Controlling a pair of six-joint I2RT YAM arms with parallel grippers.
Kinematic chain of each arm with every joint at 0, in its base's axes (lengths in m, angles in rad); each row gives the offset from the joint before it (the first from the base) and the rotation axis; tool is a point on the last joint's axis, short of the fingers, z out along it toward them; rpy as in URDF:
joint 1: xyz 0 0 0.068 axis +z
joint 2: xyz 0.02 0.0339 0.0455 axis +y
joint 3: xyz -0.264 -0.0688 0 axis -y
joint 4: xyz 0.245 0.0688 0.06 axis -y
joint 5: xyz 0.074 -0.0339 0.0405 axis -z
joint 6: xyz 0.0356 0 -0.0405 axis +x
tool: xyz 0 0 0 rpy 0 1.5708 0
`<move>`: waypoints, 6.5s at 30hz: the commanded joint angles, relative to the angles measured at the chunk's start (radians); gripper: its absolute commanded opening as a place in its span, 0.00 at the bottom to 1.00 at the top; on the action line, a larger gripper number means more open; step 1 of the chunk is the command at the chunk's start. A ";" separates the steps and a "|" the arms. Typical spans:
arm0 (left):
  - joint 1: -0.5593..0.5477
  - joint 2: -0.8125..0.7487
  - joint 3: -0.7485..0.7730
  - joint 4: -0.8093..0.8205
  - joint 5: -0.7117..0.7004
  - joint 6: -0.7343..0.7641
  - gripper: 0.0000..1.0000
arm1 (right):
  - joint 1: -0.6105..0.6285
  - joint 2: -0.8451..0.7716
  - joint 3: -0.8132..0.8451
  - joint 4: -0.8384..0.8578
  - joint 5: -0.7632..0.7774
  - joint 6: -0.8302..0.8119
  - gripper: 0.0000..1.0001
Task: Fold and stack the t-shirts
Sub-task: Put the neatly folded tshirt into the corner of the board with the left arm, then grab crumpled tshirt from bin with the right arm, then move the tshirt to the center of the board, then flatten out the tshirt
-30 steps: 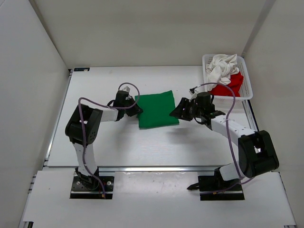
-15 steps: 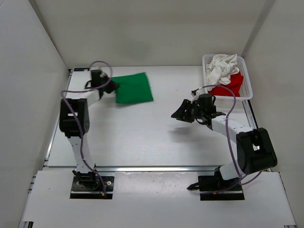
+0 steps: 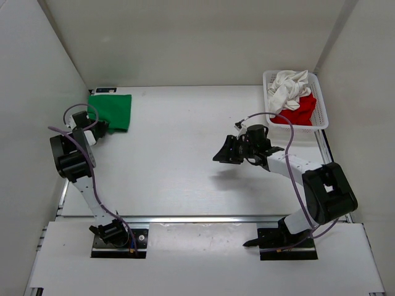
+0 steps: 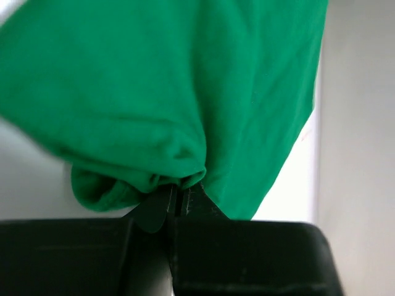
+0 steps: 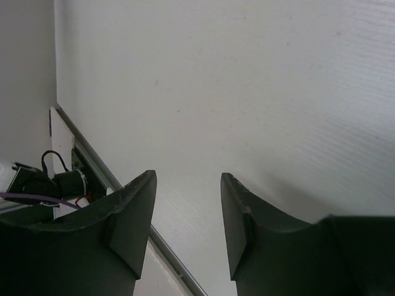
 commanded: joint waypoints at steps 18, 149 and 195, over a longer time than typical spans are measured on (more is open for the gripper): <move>-0.014 0.141 0.169 0.120 -0.071 -0.178 0.73 | -0.002 0.057 0.009 0.021 -0.043 -0.035 0.53; -0.663 -1.147 -0.869 0.010 0.193 0.198 0.57 | 0.489 -0.253 -0.367 0.250 0.356 0.380 0.47; -0.613 -1.153 -0.924 0.050 0.213 0.182 0.56 | 0.515 0.056 -0.100 0.228 0.313 0.420 0.20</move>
